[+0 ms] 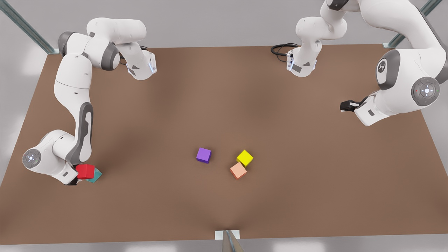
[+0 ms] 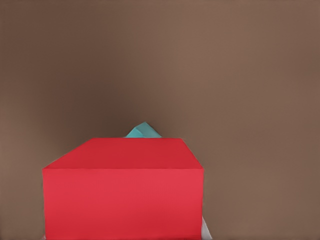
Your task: Pick up red wooden cube and pass to hand red wooden cube and place in blue wooden cube
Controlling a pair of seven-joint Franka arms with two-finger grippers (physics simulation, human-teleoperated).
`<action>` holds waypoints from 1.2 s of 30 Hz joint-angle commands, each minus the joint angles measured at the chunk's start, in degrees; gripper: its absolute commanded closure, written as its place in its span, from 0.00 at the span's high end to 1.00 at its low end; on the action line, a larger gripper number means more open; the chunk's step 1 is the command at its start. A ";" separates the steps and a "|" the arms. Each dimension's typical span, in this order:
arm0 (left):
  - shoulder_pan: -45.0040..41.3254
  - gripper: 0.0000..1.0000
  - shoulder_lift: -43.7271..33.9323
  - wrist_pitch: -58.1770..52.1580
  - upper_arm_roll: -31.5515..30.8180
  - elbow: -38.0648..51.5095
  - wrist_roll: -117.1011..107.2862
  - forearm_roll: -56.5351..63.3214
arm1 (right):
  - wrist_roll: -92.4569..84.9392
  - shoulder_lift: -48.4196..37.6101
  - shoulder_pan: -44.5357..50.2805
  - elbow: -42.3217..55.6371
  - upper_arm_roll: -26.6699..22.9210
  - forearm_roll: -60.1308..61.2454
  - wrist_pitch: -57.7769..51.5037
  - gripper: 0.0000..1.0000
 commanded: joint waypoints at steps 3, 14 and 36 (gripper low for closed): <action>0.00 1.00 -0.06 -0.03 0.00 0.10 0.01 0.02 | 0.72 -0.08 0.00 -0.03 0.07 0.18 0.23 1.00; 0.09 1.00 0.29 -0.12 0.00 0.02 -0.25 0.02 | 0.55 -3.15 0.00 -1.88 -0.02 0.53 -3.72 1.00; 0.09 1.00 0.29 -0.91 -0.09 0.02 -0.25 0.11 | 122.53 -22.21 7.14 20.18 7.67 -12.71 -58.83 1.00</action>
